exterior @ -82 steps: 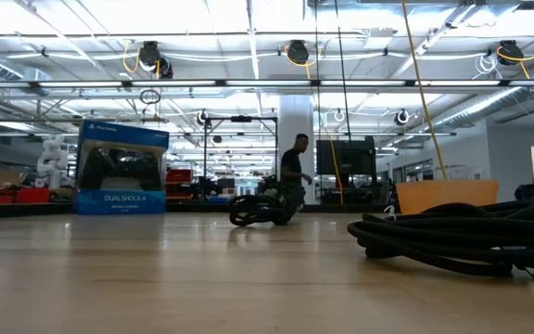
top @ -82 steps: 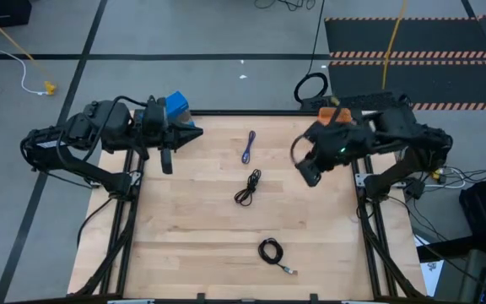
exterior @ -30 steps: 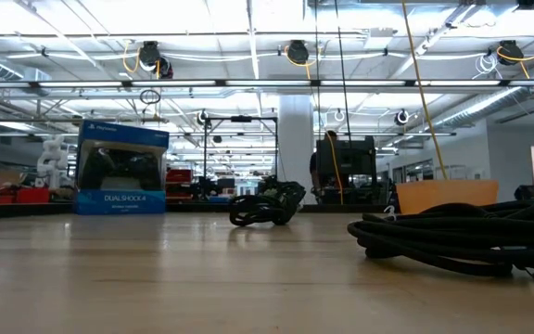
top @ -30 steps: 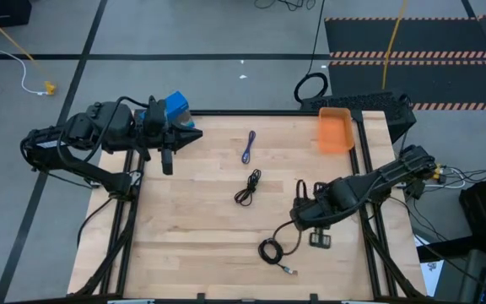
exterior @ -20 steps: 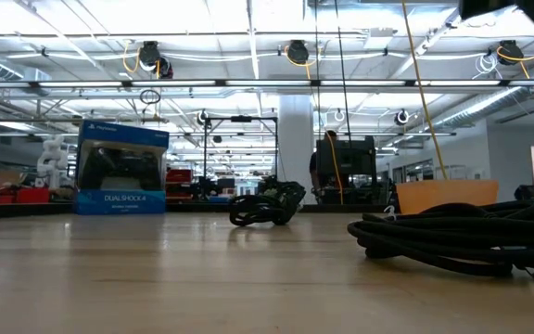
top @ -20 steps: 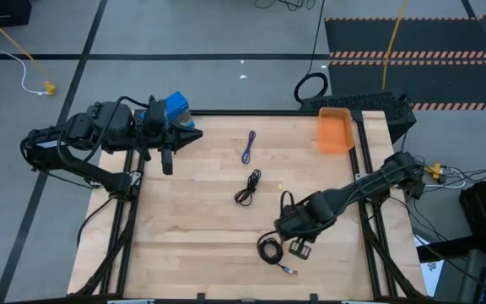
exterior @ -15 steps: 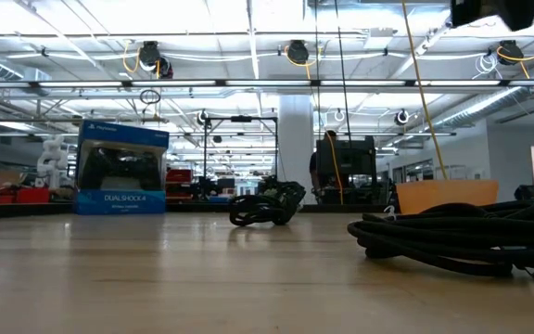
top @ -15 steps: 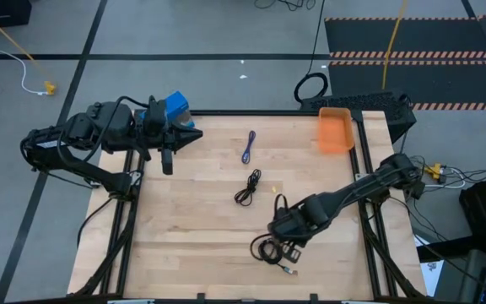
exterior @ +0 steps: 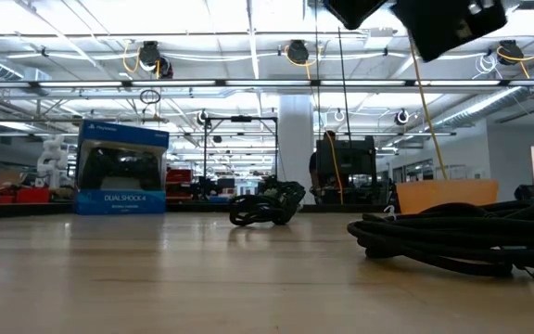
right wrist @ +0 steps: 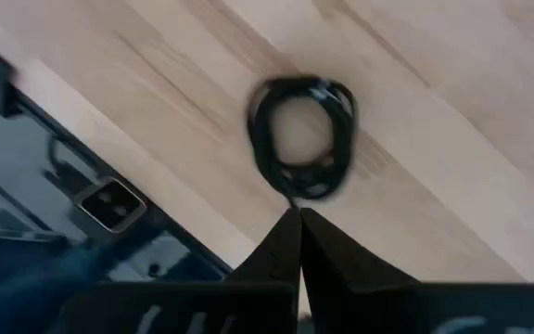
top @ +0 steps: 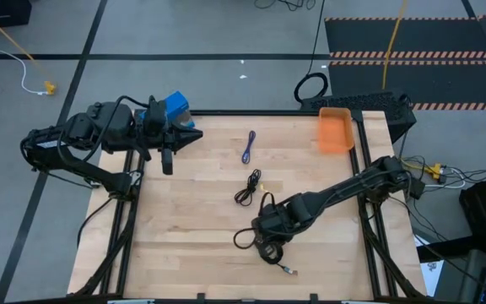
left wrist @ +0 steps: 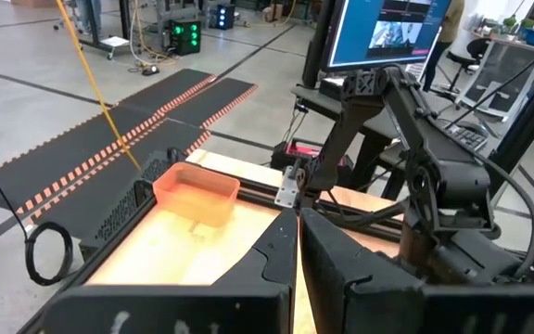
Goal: Pick and place USB-C Cables
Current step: Put the bottom black charger cable into the orange bin
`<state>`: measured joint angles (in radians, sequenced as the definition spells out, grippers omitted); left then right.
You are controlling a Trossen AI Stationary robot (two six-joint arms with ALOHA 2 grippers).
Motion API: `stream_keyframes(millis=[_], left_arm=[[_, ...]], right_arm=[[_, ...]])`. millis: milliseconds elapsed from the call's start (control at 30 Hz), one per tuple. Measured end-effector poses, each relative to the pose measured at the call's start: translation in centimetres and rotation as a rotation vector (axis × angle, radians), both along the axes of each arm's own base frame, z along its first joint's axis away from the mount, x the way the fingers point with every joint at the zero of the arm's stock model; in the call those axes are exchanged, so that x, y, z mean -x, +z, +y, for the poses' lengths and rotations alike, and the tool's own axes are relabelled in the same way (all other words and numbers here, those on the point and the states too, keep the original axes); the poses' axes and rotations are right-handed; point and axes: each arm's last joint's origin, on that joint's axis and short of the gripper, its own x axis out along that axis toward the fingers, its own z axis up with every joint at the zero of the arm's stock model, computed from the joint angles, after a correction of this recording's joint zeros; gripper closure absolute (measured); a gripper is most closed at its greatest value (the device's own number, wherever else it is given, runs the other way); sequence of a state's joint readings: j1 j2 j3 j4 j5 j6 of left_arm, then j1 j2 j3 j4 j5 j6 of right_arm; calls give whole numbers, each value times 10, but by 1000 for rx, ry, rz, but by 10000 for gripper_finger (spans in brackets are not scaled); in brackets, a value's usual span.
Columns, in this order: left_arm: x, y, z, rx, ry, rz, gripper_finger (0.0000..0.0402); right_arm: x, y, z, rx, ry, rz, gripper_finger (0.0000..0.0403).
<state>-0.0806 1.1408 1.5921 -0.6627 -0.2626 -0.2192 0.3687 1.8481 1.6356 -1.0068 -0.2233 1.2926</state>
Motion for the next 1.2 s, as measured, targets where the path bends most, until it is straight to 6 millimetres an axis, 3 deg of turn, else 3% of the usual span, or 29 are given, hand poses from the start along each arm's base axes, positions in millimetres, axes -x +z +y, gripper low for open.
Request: stream_keyframes(millis=[367,900,1200], left_arm=[[0,0,0,21,5,-4,380],[0,0,0,51,11,-10,380],[0,0,0,55,12,-11,380]], right_arm=[[-14,-23,3,7,77,-6,394],[-12,-23,3,71,93,-13,203],[-4,-46,0,92,146,30,175]])
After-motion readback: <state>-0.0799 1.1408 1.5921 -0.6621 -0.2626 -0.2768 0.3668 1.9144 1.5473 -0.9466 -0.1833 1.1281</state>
